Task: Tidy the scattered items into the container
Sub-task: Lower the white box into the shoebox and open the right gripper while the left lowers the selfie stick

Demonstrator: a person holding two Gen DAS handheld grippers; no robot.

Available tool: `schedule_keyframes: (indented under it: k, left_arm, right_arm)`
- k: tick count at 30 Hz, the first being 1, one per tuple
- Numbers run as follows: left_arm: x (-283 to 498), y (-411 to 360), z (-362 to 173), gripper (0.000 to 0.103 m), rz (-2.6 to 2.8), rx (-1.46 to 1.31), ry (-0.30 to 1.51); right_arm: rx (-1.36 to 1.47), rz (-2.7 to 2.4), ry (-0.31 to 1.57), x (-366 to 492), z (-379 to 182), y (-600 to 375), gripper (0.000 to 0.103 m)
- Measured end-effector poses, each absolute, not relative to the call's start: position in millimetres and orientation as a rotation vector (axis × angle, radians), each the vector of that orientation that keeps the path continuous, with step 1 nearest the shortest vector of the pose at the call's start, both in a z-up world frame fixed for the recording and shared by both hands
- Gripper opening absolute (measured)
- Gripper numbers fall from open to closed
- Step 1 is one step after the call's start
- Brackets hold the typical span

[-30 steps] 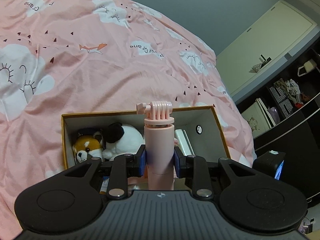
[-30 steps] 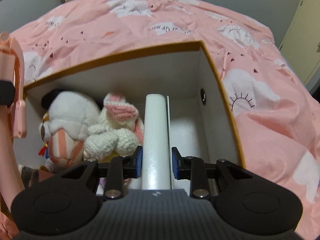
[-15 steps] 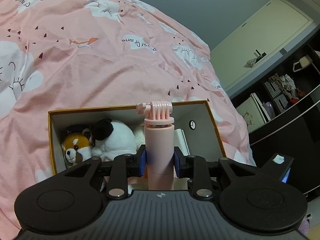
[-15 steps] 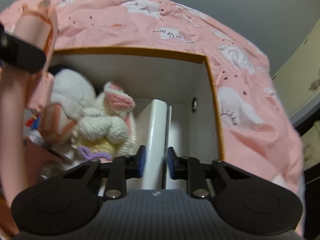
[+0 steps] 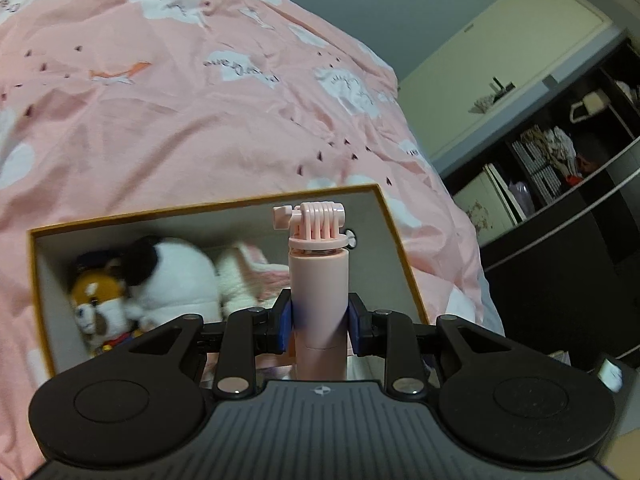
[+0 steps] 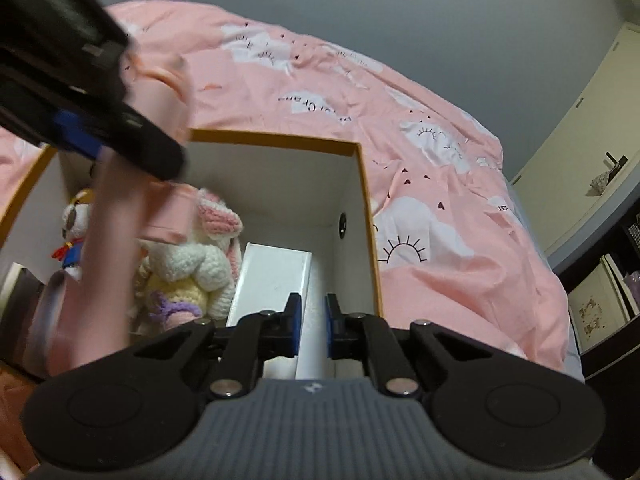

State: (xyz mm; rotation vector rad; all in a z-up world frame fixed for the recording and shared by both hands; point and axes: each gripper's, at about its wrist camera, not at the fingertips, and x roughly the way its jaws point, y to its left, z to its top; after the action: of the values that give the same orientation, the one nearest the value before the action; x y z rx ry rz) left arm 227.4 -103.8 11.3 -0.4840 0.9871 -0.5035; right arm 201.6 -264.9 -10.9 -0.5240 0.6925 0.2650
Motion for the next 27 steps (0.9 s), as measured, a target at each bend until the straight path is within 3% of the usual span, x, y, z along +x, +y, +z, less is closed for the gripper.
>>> schedule_keyframes:
  k: [7, 10, 17, 27]
  left_arm:
    - [242.7, -137.3, 2.8, 0.031, -0.523, -0.45, 1.013]
    - [250.0, -149.8, -4.6, 0.031, -0.516, -0.444, 1.031]
    - [258.8, -169.1, -29.2, 0.031, -0.493, -0.46, 1.06]
    - [265.3, -181.5, -41.5, 0.032, -0.466, -0.425, 1.088]
  right_arm:
    - [-0.513, 0.274, 0.669, 197.2, -13.8, -271.7, 0.013]
    - [-0.491, 0.282, 0.669, 196.6, -13.1, -278.2, 0.021]
    - [-0.448, 0.299, 0.673, 191.2, -17.3, -285.3, 0.023]
    - [-0.402, 0.305, 0.684, 186.2, -23.0, -289.4, 0.034]
